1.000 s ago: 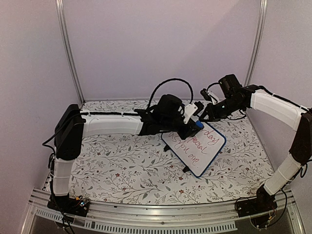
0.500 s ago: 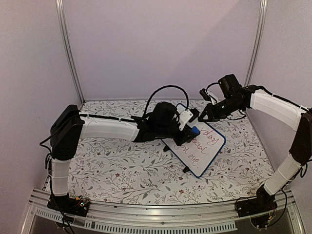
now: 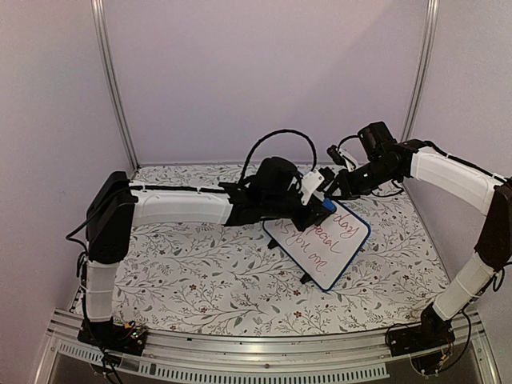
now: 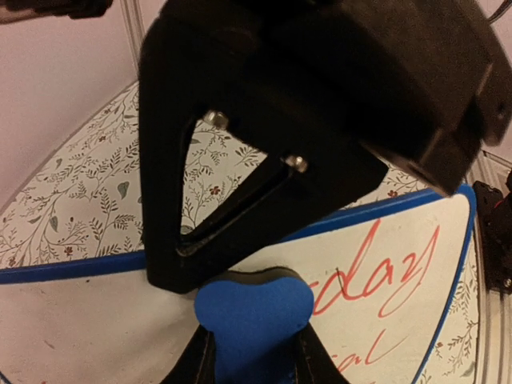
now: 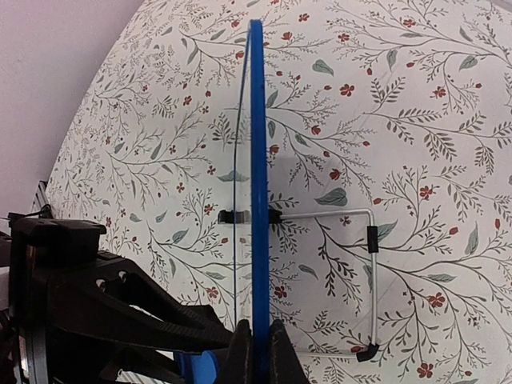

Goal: Erase the whiteboard
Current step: Erase the whiteboard from the whiteboard stand.

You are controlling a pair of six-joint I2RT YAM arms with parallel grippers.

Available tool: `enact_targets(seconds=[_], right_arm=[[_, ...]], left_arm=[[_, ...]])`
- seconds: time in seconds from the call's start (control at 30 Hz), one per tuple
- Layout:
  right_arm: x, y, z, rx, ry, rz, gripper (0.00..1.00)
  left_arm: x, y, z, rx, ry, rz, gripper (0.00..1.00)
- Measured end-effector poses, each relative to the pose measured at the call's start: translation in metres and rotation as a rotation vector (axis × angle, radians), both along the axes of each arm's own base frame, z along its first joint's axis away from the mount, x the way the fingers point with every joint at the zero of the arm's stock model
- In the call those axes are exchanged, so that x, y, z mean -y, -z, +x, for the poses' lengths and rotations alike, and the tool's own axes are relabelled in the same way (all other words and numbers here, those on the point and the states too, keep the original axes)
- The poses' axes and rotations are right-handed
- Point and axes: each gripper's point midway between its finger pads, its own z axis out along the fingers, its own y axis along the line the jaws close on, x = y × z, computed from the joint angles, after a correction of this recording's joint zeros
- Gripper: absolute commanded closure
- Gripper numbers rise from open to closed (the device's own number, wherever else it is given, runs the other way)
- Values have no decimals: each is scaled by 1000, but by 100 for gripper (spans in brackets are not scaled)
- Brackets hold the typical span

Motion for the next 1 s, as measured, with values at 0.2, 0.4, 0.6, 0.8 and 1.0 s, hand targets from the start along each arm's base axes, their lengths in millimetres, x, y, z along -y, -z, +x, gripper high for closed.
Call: enact_targets(seconds=[0.2,0.4,0.6,0.8,1.0], right_arm=[[0,0,0,3,-1,-1,100],[0,0,0,5,-3,0,100],[0,0,1,6,-3,0,100],[0,0,1,6,-3,0,100],[0,1,1,8,1,-5,100]], left_arm=[[1,0,0,1,-2,7,100],[-9,19,-6,-10,-5,18,100],[-19,39,-14,-45,-12,46,100],[-18,36,-13,-50,-14,55,100],[-4,14,-6,-33,-8,35,100]])
